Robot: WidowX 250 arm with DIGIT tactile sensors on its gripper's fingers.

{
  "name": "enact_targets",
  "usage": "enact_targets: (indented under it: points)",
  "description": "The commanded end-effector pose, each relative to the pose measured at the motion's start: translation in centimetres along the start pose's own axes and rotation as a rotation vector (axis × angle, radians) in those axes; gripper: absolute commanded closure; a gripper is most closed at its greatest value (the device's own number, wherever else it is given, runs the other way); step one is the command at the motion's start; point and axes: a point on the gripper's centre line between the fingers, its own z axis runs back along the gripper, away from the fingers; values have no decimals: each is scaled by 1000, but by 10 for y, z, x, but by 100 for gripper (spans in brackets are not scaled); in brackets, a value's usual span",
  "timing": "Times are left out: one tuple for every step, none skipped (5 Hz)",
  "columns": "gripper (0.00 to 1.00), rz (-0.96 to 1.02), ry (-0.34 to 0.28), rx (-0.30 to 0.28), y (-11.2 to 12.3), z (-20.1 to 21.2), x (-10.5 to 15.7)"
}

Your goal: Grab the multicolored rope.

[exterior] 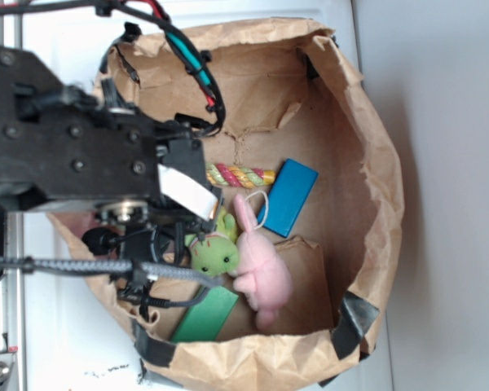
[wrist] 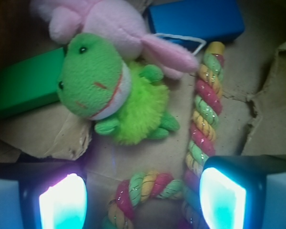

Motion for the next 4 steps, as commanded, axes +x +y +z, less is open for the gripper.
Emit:
enact_targets:
  points:
    - [0, -31, -37, 12, 7, 9, 9]
    - [0, -31, -37, 12, 7, 9, 9]
    - [0, -31, -37, 12, 7, 9, 9]
    - [0, -62, -1, 16, 4, 0, 12]
